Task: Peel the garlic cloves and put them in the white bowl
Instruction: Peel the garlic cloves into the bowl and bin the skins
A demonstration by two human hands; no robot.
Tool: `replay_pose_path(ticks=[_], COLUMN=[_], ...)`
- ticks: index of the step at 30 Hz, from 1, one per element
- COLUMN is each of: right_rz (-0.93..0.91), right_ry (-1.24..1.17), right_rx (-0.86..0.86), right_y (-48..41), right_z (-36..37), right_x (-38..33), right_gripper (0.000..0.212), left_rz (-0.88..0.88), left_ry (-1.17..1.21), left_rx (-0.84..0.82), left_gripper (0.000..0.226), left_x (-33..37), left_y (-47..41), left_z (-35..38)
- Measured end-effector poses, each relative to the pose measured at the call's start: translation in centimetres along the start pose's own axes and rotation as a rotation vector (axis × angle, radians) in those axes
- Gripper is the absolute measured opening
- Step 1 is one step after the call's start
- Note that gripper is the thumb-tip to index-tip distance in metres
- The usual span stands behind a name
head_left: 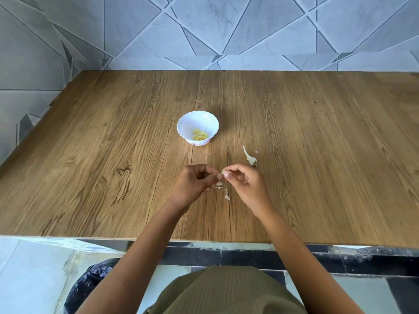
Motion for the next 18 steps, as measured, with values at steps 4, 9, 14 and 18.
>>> replay_pose_path(ticks=[4,9,14,18], right_rz=[0.151,0.229,0.275,0.230], right_ry=[-0.153,-0.276,-0.296,-0.248], right_rx=[-0.067,-0.026,-0.003,-0.044], right_y=[0.2,0.5,0.5,0.8], right_z=[0.0,-0.7,-0.6,-0.7], right_x=[0.5,1.0,1.4,1.0], right_gripper=[0.015,0.016,0.008,0.006], left_rz=[-0.002,0.031,0.062,0.071], left_ry=[-0.014,-0.067,-0.053,-0.091], left_rx=[-0.030,0.046,-0.004,0.018], left_gripper=[0.009,0.022,0.012,0.006], left_x=[0.1,0.1,1.0,1.0], left_y=[0.2,0.2,0.0,-0.3], left_z=[0.1,-0.4,0.8,0.4])
Point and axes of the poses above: each hand's wrist, its own y-axis away from the middle knuckle, its own z-axis out of the palm, x = y × z, the point moved 7 cm from there along -y, towards the middle knuckle, and after that the axes turned 10 degrees about z, right-handed, at the moved point
